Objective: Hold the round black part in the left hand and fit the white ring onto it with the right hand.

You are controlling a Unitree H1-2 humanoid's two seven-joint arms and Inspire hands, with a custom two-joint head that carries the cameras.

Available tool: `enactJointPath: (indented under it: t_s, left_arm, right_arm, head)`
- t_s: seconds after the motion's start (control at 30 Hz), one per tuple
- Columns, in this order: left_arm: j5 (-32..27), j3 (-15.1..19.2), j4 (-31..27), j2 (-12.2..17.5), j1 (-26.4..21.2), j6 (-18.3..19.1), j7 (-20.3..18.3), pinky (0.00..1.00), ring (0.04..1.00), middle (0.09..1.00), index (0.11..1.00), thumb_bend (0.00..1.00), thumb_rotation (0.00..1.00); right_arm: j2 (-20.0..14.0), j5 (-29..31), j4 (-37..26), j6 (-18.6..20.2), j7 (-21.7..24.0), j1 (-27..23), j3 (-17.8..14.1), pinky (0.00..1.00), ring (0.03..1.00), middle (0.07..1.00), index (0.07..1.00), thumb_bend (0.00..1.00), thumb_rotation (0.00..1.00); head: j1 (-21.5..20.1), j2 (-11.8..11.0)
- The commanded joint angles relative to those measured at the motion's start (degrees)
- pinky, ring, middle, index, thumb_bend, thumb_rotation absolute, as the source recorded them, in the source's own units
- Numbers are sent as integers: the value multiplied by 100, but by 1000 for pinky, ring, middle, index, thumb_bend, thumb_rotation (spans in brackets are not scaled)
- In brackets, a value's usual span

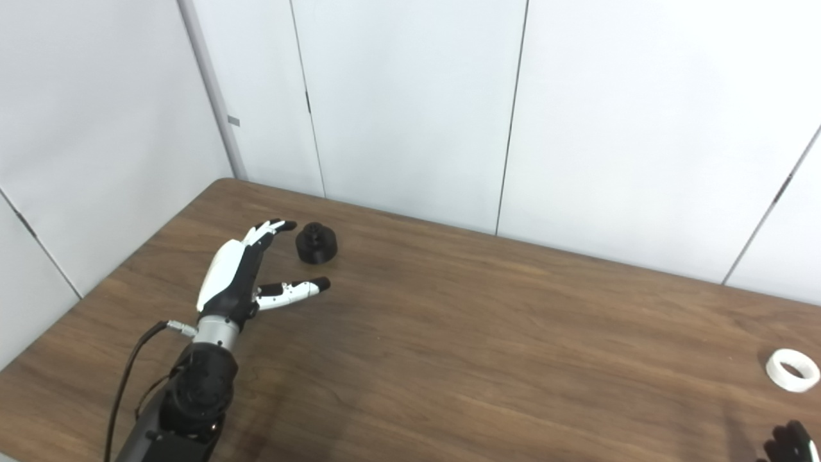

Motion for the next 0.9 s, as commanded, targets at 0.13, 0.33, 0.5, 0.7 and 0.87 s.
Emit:
enactJointPath:
  t_s: [0.13,0.33,0.5,0.7,0.87]
  left_arm:
    - [110,33,362,322,-413,-213,292,1000,990,938,854,877,350]
    - [113,-2,747,447,-610,-257,421,1000,984,929,847,885,357]
    - [47,-5,984,525,-759,-198,407,1000,987,931,846,890,356]
    - [-32,-33,1291,642,-961,-207,375,963,984,925,843,884,331]
    - [8,-155,1620,795,-1155,-167,336,998,982,926,852,895,355]
  right_arm:
    - [151,-58,232,-142,-25,77,107,1000,1000,1000,1000,589,1000]
    - [176,-54,233,-171,-27,71,99,1000,1000,1000,1000,579,1000]
    - [180,-99,290,-237,-33,52,106,1000,1000,1000,1000,578,1000]
    - [194,-127,317,-262,-23,33,133,1000,1000,1000,1000,574,1000]
    - [198,-172,325,-288,-28,24,147,1000,1000,1000,1000,568,1000]
  head:
    - [-6,4]
    - [-22,23]
    - [-51,32]
    - [-84,26]
    - [-116,14]
